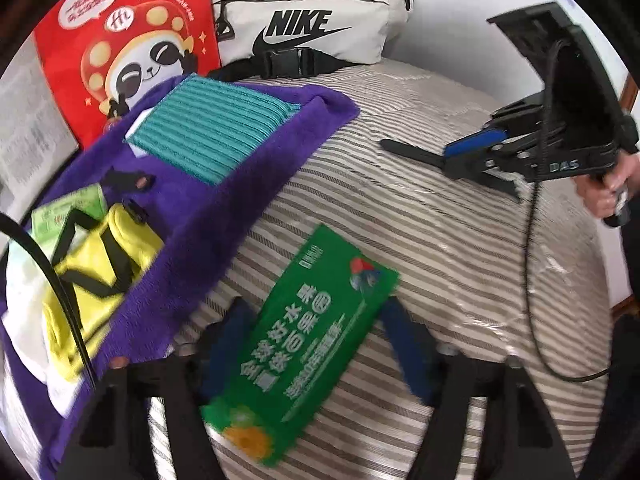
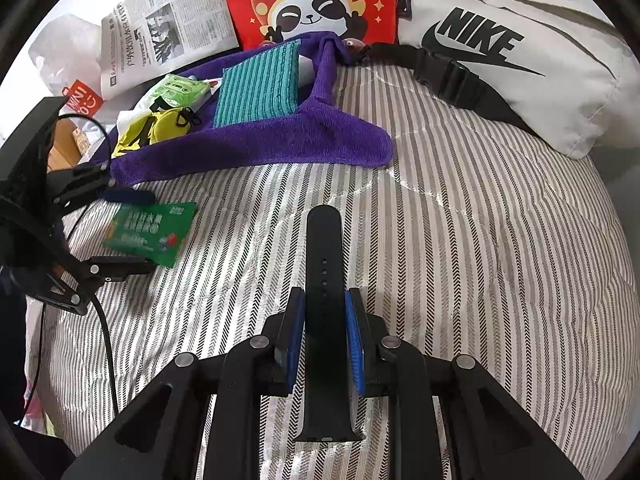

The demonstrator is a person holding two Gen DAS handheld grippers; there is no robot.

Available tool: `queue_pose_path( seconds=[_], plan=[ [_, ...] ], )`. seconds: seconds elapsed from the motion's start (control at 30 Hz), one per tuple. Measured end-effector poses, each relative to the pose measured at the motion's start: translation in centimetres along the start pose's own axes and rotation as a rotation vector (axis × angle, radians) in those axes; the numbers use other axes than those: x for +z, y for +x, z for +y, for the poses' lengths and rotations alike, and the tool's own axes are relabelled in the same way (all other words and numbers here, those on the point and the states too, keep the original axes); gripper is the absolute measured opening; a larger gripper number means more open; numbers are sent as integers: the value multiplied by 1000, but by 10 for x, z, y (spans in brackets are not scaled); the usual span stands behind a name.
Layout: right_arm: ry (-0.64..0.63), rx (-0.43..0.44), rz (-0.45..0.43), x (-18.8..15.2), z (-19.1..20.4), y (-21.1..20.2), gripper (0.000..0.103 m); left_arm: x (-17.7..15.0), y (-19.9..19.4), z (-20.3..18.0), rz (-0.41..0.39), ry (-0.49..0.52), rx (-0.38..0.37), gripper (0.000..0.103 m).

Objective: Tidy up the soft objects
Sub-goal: 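Grasp the green juice-print packet with the left gripper while the right holds the strap, then lift the strap and green packet and carry both toward the purple towel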

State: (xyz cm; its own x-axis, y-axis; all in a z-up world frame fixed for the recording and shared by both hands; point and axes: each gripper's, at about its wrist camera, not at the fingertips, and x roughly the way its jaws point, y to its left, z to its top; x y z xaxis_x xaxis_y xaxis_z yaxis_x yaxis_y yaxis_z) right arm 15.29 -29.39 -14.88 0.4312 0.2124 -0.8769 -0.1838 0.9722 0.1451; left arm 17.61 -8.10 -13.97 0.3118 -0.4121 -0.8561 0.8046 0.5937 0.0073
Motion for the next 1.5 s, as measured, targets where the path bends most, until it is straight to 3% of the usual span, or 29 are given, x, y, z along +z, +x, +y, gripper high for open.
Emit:
queue_pose_path(
  seconds=[0.13, 0.27, 0.37, 0.53, 0.7, 0.87, 1.1, 1.5],
  plan=[
    [-3, -4, -6, 0, 0, 0, 21, -13, -11, -12, 0, 0, -21, 52],
    [1, -2, -8, 1, 0, 0, 21, -19, -18, -26, 7, 45, 6, 54],
    [2, -2, -11, 1, 0, 1, 21, -15, -18, -21, 28, 28, -1, 60],
    [6, 1, -10, -1, 1, -1, 21, -14, -17, -18, 42, 27, -2, 61],
    [19, 7, -10, -4, 1, -2, 21, -15, -19, -22, 38, 20, 8, 46],
    [9, -10, 3, -5, 5, -3, 21, -22, -26, -27, 36, -33, 21, 34],
    [-20, -49, 2, -3, 12, 2, 21, -30, -31, -21, 37, -168, 18, 30],
    [36, 24, -24, 6, 11, -9, 21, -44, -47, -5, 6, -326, 53, 27]
  ],
)
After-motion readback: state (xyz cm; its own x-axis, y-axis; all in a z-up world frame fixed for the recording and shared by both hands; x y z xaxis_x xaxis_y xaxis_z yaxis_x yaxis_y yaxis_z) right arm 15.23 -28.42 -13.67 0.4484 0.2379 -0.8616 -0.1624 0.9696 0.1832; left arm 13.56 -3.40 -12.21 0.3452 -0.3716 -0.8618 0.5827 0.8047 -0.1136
